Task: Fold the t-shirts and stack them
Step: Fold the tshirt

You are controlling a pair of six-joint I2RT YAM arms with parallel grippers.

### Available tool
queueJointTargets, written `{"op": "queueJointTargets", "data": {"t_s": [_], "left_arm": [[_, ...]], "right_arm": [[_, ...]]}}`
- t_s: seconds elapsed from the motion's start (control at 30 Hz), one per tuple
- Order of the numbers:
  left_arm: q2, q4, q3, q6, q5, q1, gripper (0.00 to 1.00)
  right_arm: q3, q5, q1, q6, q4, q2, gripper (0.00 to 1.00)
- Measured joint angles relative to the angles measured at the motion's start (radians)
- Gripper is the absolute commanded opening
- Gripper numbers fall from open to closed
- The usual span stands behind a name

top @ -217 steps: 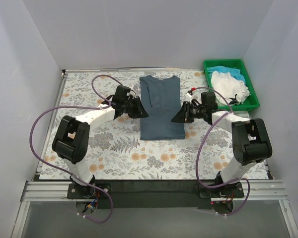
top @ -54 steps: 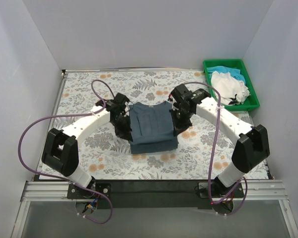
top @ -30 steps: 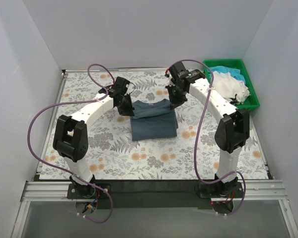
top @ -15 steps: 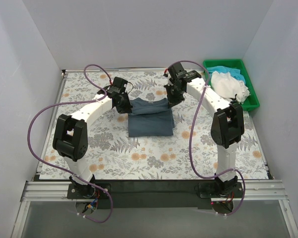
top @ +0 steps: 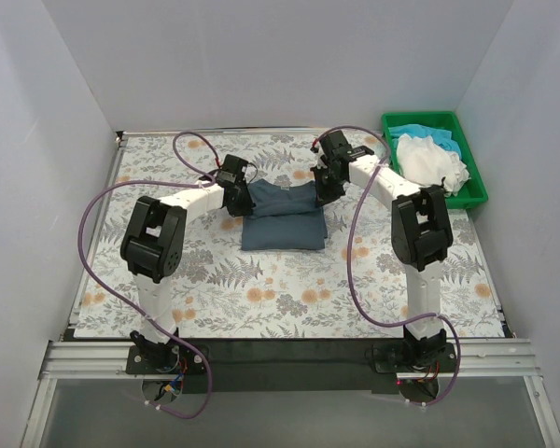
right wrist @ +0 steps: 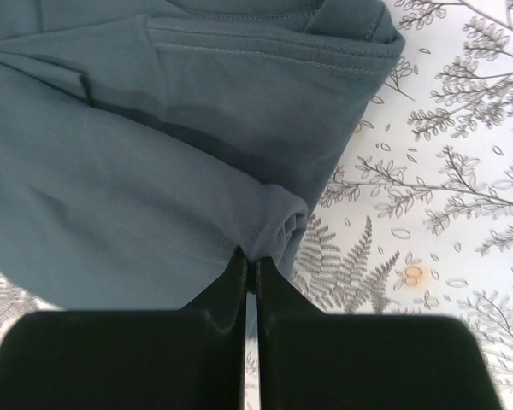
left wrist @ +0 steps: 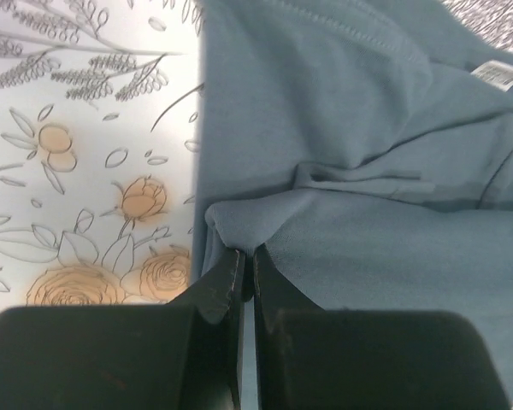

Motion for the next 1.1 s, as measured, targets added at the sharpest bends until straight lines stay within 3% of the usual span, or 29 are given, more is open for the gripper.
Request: {"op": "queueJointTargets", "data": {"t_s": [0.37, 0.57, 0.7, 0.83, 1.1], "left_arm": [[-0.023, 0.092, -0.087, -0.010, 0.034, 0.007, 0.00], [-0.199, 0.050, -0.297, -0.026, 0.111, -0.019, 0.00], [-0.348, -0.085, -0.418, -0.037, 0.145, -0.075, 0.00], [-0.462, -0.219, -0.427, -0.038, 0.164, -0.092, 0.00], [-0.580, -0.332, -0.314, -0.021, 0.163, -0.089, 0.00]], "right_arm": [[-0.204, -0.124, -0.023, 0.026, 0.177, 0.005, 0.01], [-0.467, -0.215, 0.001, 0.077, 0.228, -0.160, 0.01], [-0.603, -0.251, 0.050, 0.099, 0.150, -0.279, 0.01], [-0.611, -0.267, 0.070, 0.106, 0.058, -0.349, 0.01], [-0.525, -0.269, 0.068, 0.113, -0.056, -0.462, 0.01]]}}
